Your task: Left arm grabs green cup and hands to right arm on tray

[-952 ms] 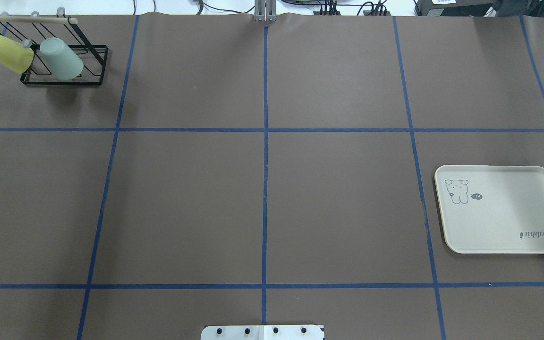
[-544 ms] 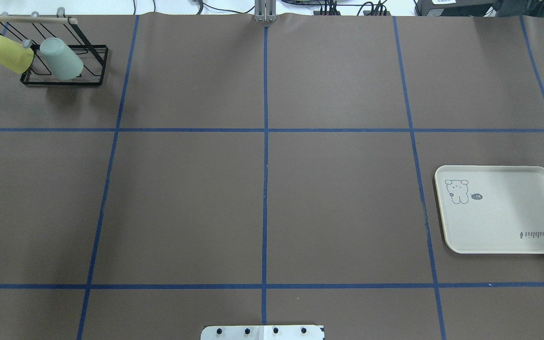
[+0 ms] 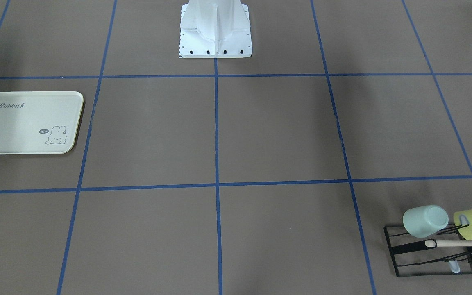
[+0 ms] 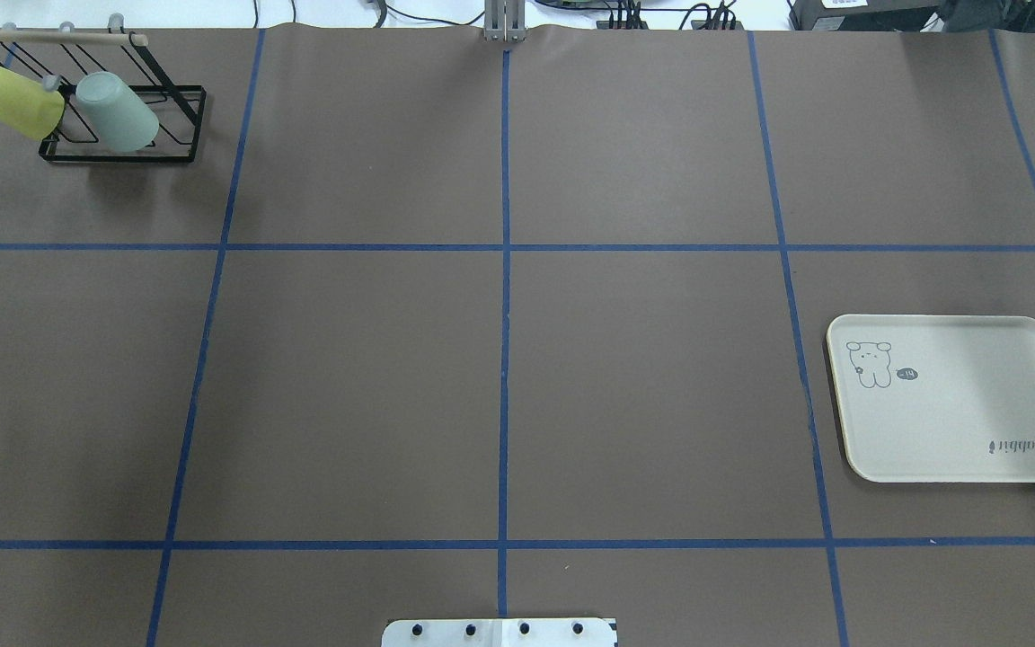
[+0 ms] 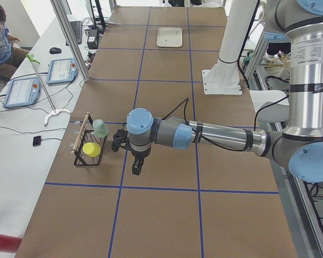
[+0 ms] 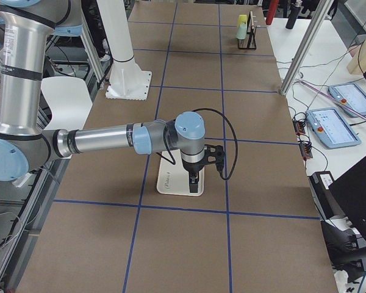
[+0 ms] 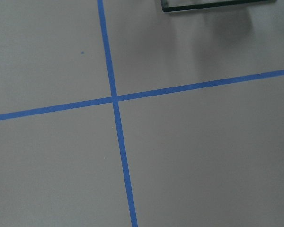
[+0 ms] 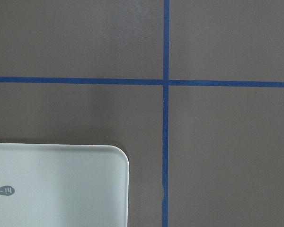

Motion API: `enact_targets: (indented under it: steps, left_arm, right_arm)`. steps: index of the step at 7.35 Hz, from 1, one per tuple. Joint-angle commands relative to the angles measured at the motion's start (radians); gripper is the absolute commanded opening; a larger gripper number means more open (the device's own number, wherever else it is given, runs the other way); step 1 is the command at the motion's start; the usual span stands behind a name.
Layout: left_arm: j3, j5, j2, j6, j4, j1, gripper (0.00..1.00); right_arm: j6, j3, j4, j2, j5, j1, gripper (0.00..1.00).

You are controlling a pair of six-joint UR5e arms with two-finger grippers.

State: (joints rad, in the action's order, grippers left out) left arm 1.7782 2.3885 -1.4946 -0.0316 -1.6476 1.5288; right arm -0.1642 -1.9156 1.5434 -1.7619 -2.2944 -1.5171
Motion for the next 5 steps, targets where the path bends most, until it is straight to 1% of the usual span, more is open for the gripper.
enact_targets:
  steps: [1,2,3,4,5]
  left_arm:
    - [-0.079,0.152,-0.013,0.006,-0.090,-0.012,1.00]
    - [-0.079,0.238,-0.035,0.043,-0.125,-0.038,1.00]
    - [-0.080,0.232,-0.126,0.196,-0.167,-0.074,1.00]
    - [-0.092,0.219,-0.242,0.320,-0.164,-0.107,0.99]
    - [-0.124,0.096,-0.339,0.341,-0.163,-0.184,0.99]
  right_arm:
    - [-0.001,0.007,0.000,-0.004,-0.033,0.000,1.00]
    - [0.000,0.009,0.000,-0.002,-0.030,0.000,1.00]
    - [0.000,0.010,-0.014,-0.002,-0.030,0.000,1.00]
    - [0.002,0.041,-0.050,-0.004,-0.031,0.000,1.00]
    - [0.002,0.074,-0.109,-0.001,-0.034,0.001,1.00]
